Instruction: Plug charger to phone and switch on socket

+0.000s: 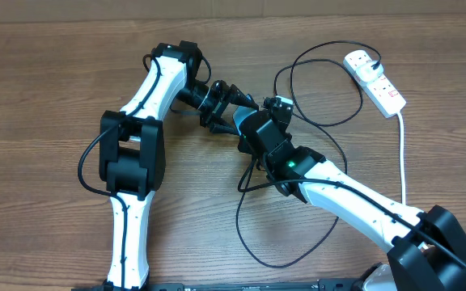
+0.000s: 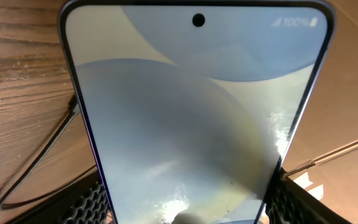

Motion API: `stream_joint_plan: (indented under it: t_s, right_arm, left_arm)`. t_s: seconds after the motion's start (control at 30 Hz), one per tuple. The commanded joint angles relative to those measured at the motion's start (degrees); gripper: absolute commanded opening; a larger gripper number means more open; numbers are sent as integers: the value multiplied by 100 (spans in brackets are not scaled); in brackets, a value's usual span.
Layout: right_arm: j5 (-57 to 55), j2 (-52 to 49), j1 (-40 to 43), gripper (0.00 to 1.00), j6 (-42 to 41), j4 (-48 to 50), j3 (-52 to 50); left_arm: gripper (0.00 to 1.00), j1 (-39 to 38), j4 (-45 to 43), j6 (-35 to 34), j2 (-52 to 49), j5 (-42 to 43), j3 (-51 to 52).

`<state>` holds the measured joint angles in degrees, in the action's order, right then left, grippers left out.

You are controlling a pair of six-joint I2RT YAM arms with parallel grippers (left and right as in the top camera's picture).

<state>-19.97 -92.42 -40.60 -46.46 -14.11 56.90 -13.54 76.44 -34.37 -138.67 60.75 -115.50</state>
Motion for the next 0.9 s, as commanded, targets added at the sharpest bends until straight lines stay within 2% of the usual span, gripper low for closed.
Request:
stream_joint_plan:
  t_s: [0.0,0.4,0.63,0.87]
  right_arm:
    - [-76,-20,-26,19,13,52,129]
    - [55,-20,-26,9,-4,52,129]
    - [52,-20,-26,7,-4,50,129]
    - [46,-17,-15,6,-2,52,133]
  left_arm:
    - [58,-37,-13,98,-4,162,-103]
    - [58,-35,-24,98,-4,162,-103]
    - [68,2,-111,122,-4,-9,-103]
    - [74,238,-94,660,-2,-11,-103]
